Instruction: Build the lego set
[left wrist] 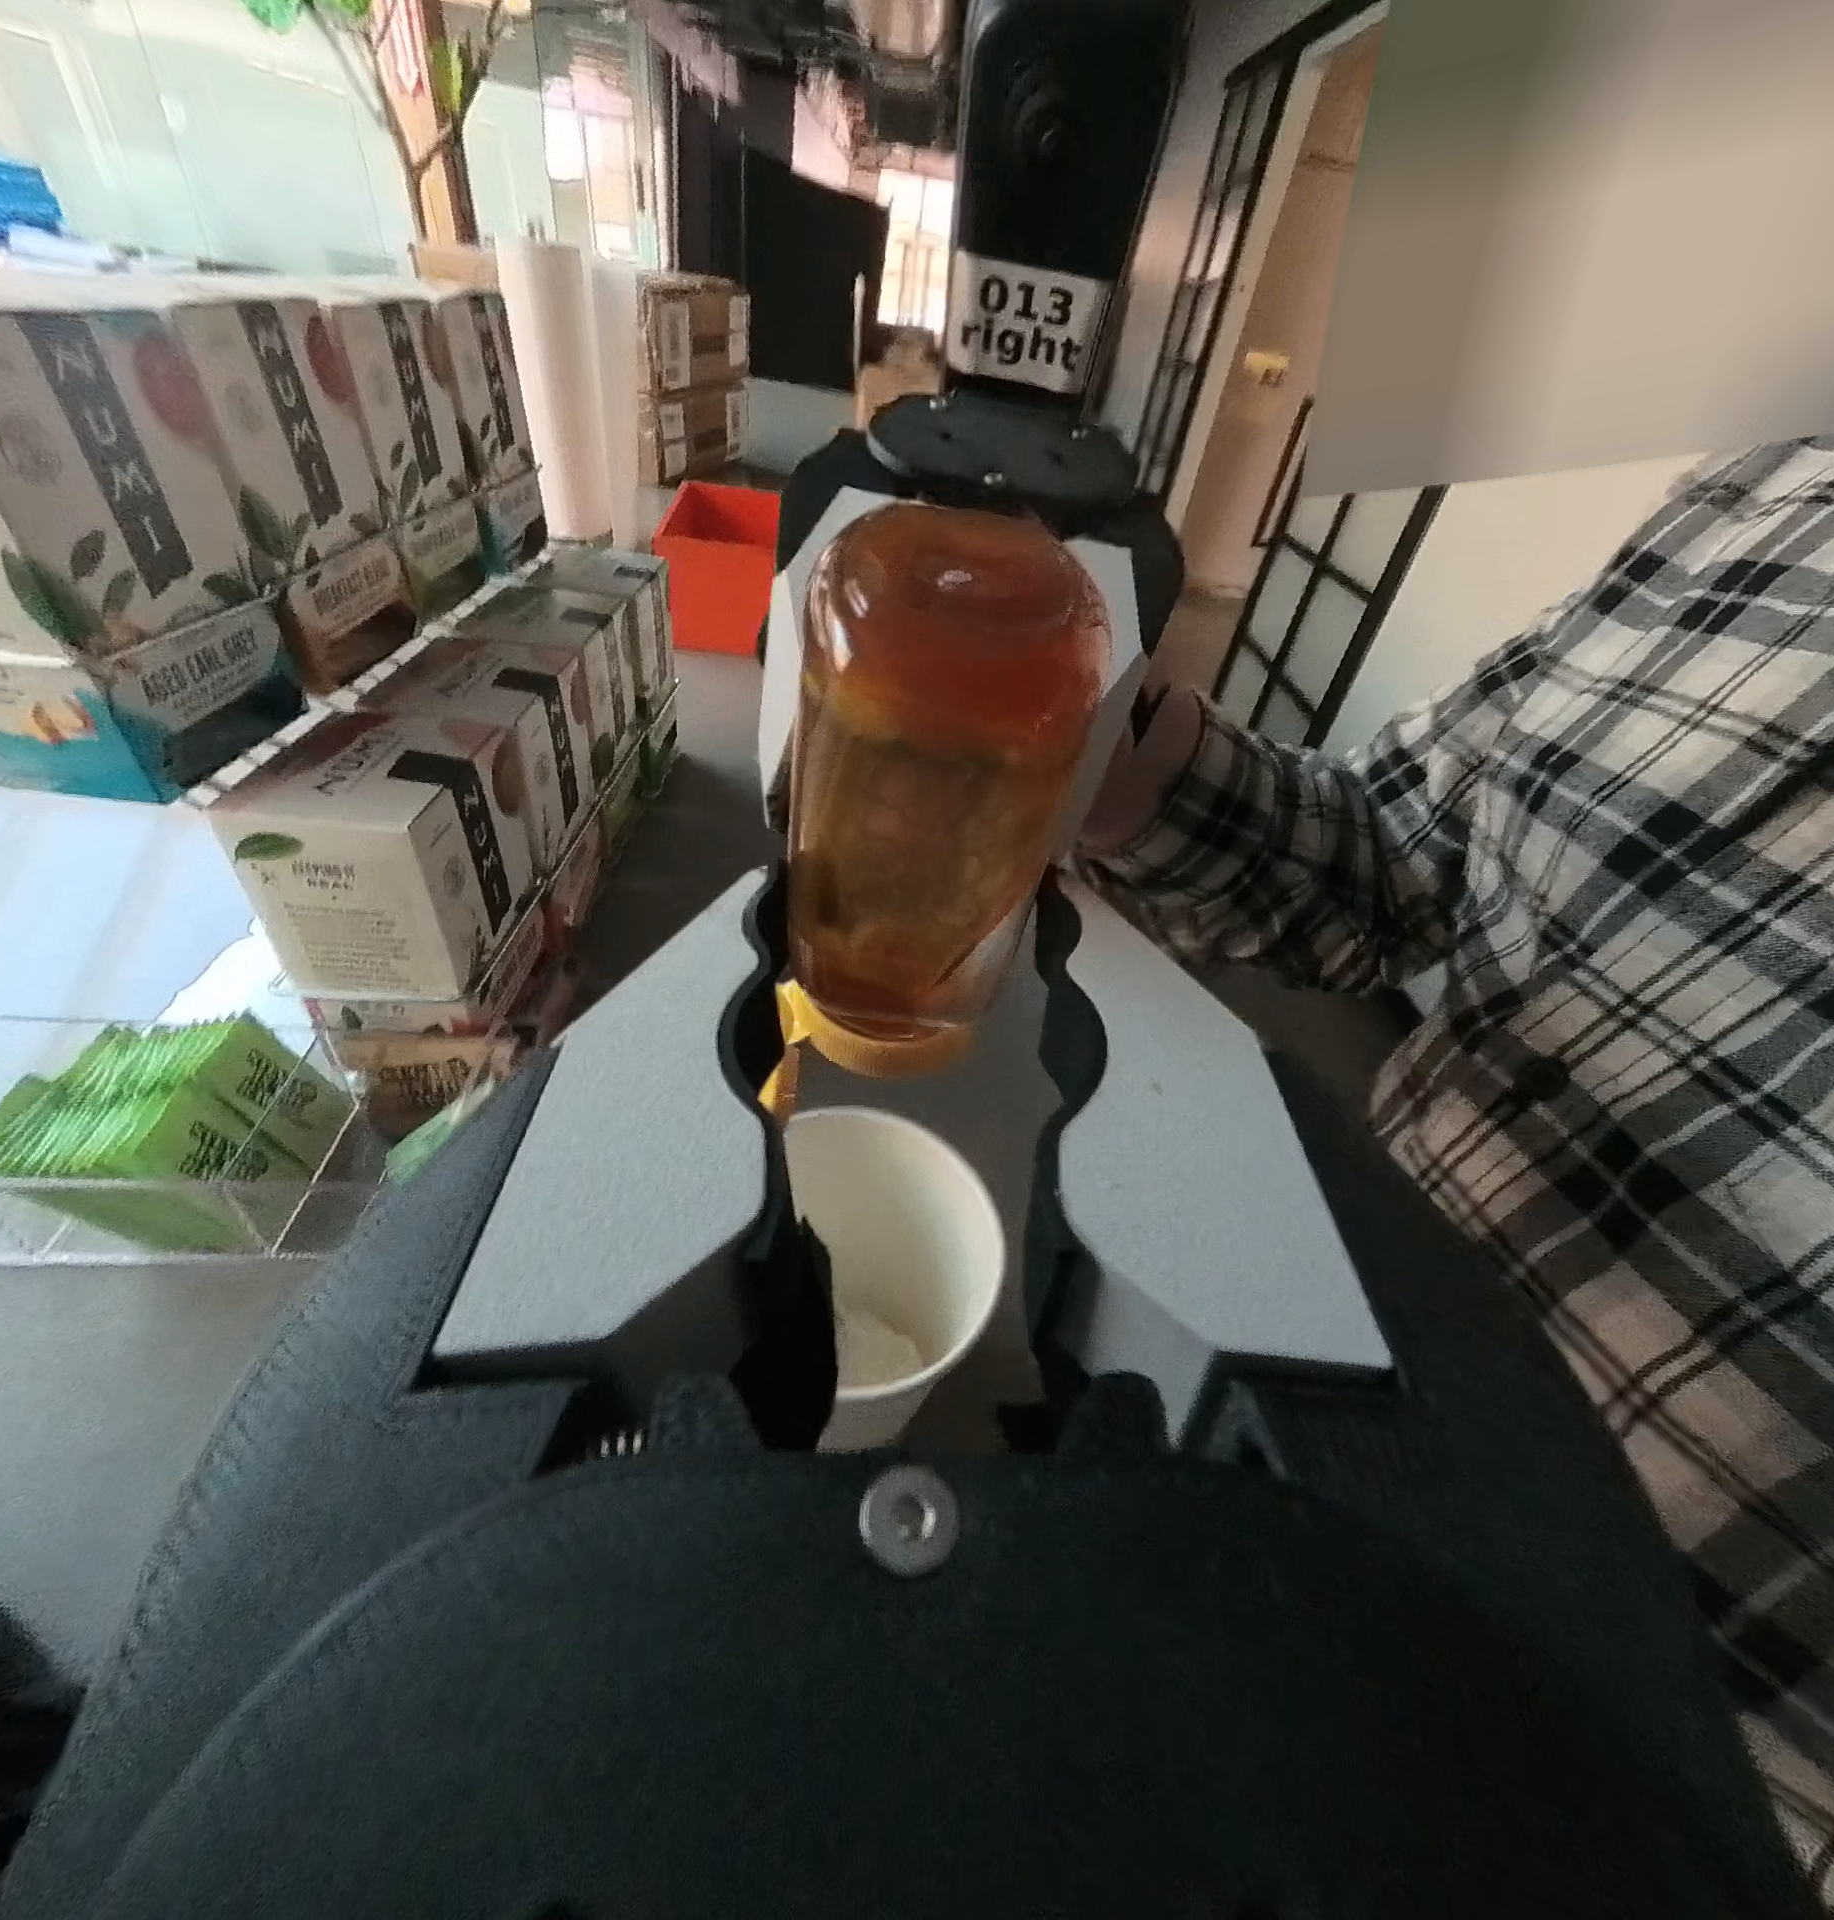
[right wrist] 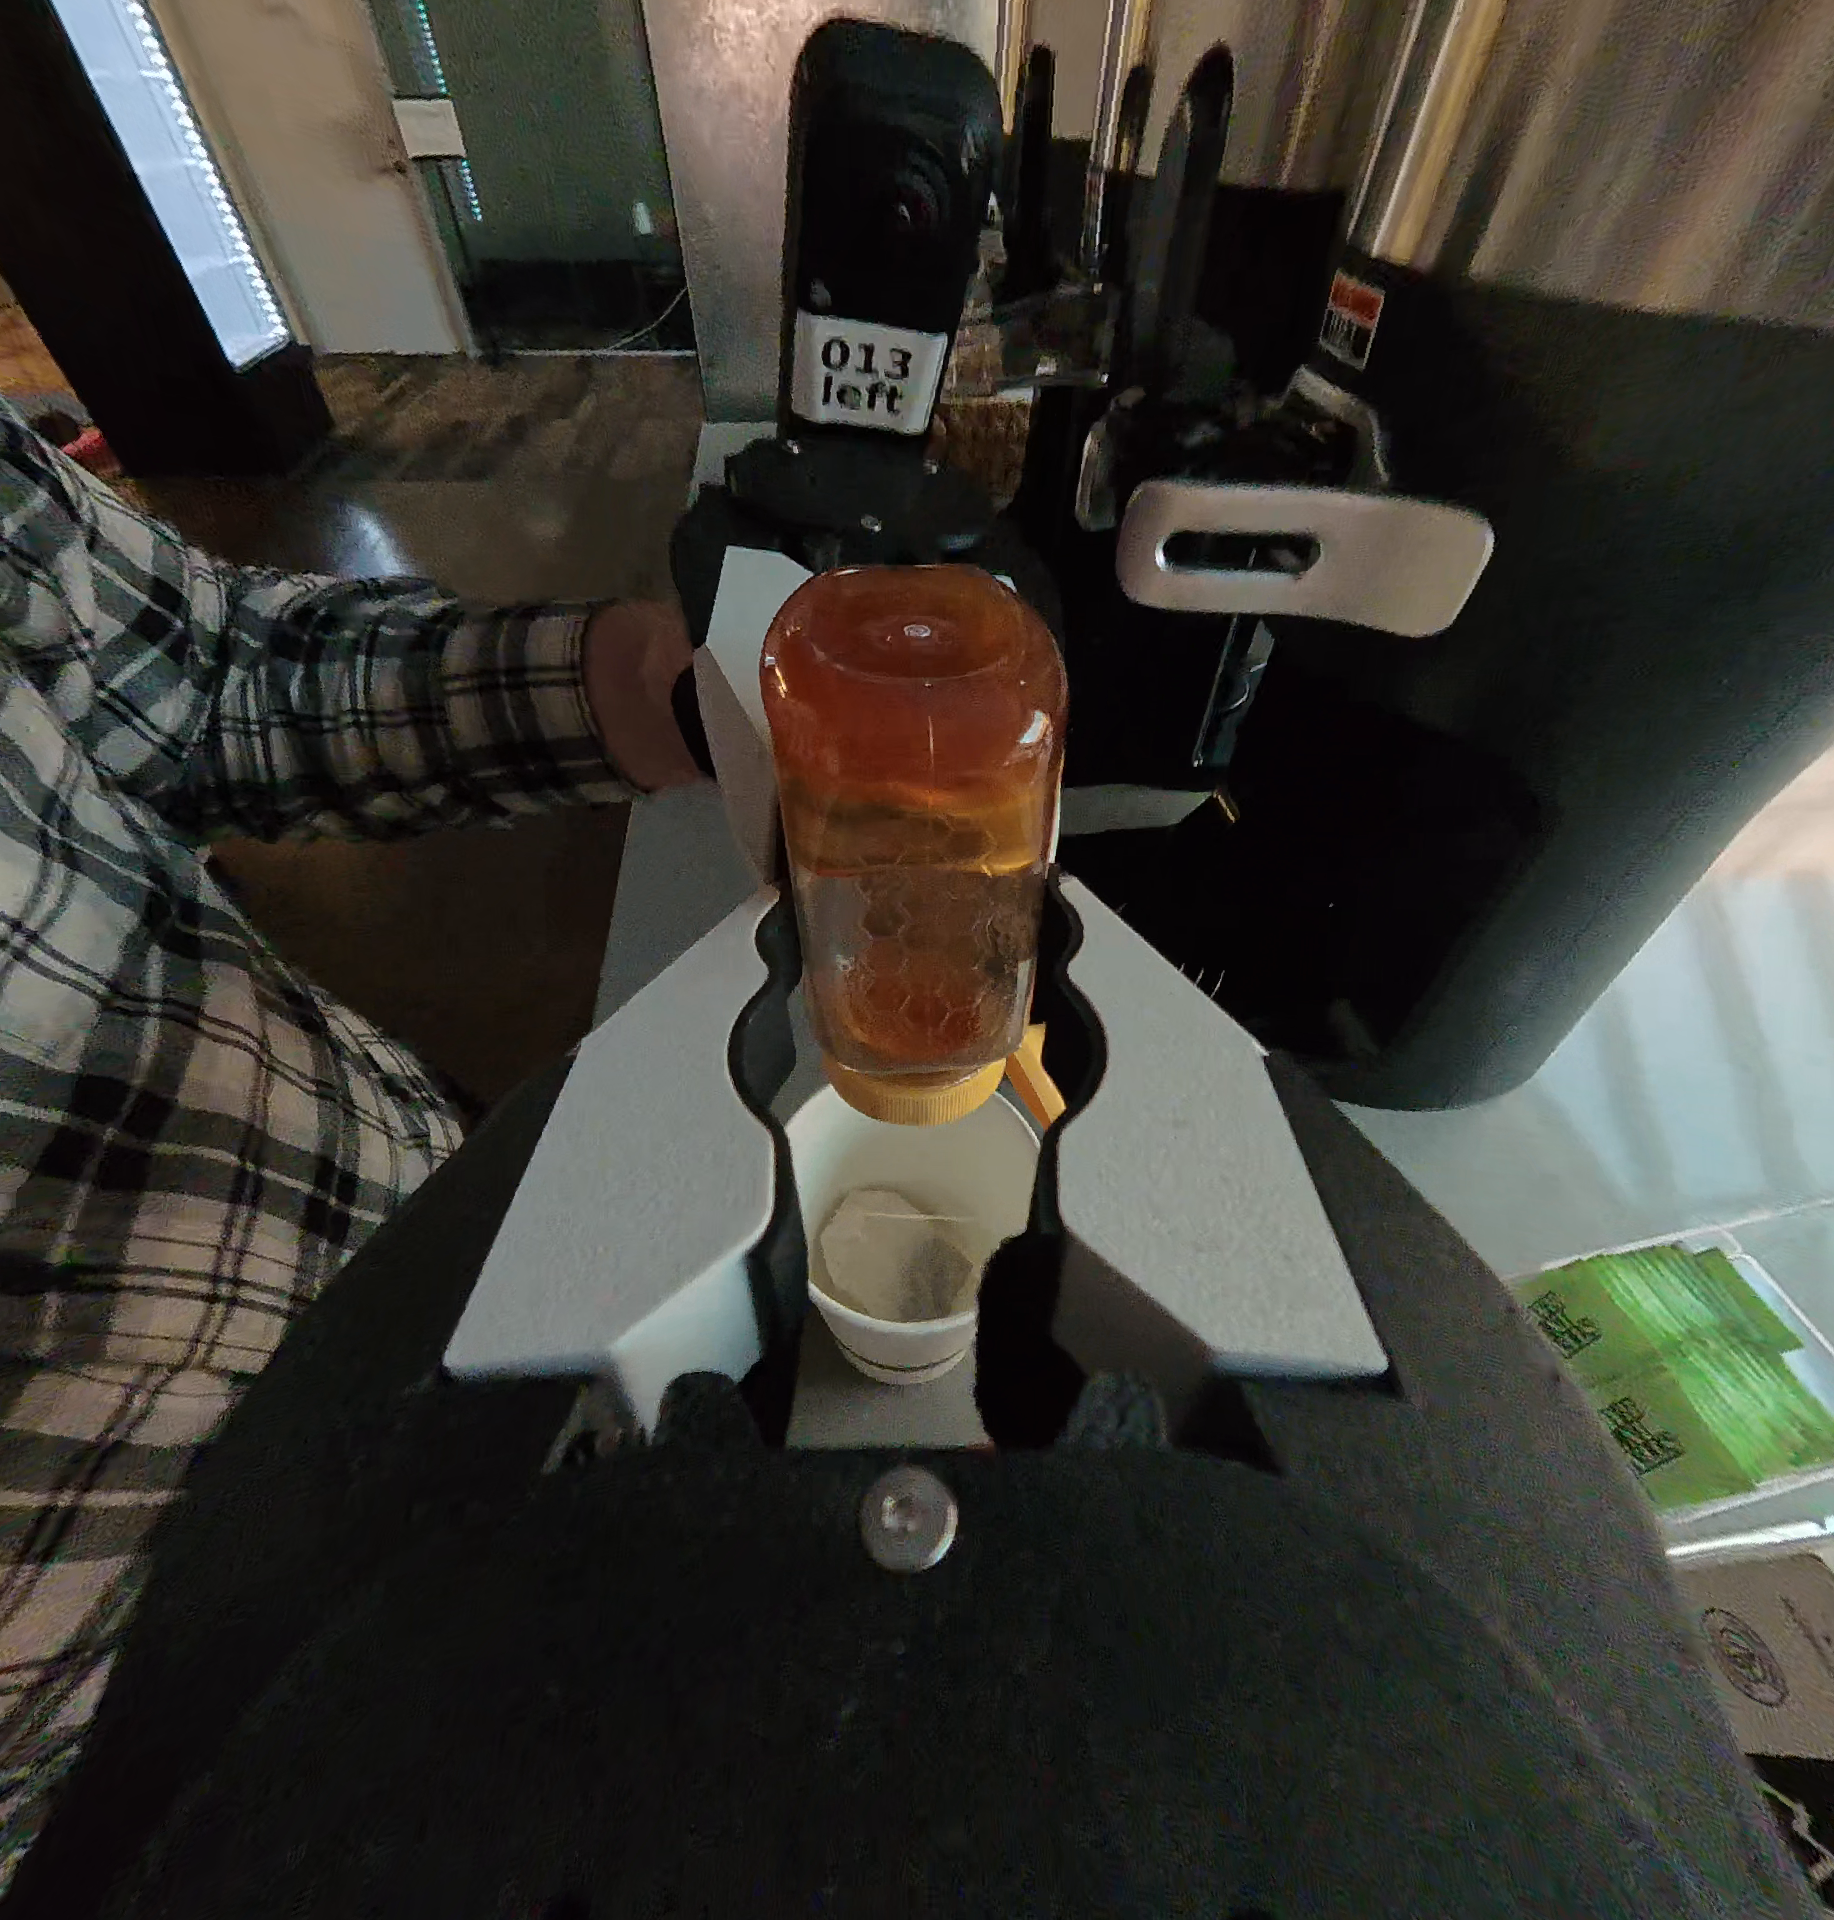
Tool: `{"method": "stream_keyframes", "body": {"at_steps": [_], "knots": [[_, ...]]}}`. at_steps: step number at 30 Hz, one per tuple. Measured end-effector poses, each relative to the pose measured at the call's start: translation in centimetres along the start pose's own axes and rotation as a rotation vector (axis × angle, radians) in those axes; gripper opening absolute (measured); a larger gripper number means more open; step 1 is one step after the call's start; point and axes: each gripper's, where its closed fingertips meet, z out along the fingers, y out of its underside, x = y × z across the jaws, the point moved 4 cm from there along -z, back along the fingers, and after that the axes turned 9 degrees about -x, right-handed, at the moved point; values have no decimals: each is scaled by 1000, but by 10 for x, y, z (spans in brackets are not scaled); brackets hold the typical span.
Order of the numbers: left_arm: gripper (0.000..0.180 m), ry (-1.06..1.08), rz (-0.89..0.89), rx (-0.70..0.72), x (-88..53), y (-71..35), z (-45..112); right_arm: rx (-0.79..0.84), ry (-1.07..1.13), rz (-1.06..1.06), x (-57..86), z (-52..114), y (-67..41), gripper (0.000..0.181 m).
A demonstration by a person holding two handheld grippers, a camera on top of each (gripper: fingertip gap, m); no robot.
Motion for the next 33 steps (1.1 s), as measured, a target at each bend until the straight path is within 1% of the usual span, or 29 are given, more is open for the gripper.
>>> {"method": "stream_keyframes", "body": {"at_steps": [2, 5, 7, 9, 10, 12, 15, 17, 19, 20, 22, 23, 25, 26, 28, 29, 31, 32, 33], "knots": [[46, -21, -27, -35, -7, 9, 2, -12, -24, 38, 7, 6, 9, 43], [45, -5, -45, -6, -7, 16, 2, -24, -3, 25, 5, 9, 13, 42], [44, 1, -25, 0, -5, 18, 2, -32, 7, 18, 2, 10, 14, 40], [43, 0, -41, -45, -13, 27, 3, -50, -10, 55, 8, 16, 23, 40], [43, 8, -47, -34, -14, 28, 3, -43, -8, 63, 9, 17, 23, 39], [42, 7, -16, -27, -8, 26, 2, -58, 17, 20, 3, 15, 20, 39], [42, 6, -40, -26, -12, 30, 3, -69, 12, 41, 7, 17, 23, 38], [42, 8, -10, -11, -7, 26, 3, -82, 39, -5, 1, 14, 18, 38], [42, -3, -26, -45, -13, 31, 3, -84, 19, 28, 7, 18, 24, 39], [42, 6, -15, -40, -11, 29, 2, -73, 20, 29, 5, 18, 22, 39], [43, 20, 25, -8, -5, 21, -2, -81, 73, -36, -3, 14, 11, 40], [44, 8, 18, -19, -10, 23, -2, -94, 82, -36, 1, 16, 13, 40], [44, -2, -27, -83, -17, 32, 2, -115, 17, 41, 10, 22, 24, 42], [45, 3, -19, -96, -13, 31, 4, -133, 9, 28, 7, 20, 24, 43], [46, 7, 17, -47, -5, 20, 3, -102, 46, -34, -1, 11, 14, 43], [46, 13, 8, -41, -7, 18, 2, -73, 43, -22, 1, 11, 12, 43], [47, -1, -43, -85, -18, 25, 3, -59, 9, 63, 12, 18, 21, 43], [47, 3, -49, -88, -17, 25, 4, -68, 15, 58, 12, 18, 21, 43], [47, 22, -39, -59, -12, 21, 4, -61, 31, 18, 7, 14, 17, 43]]}}
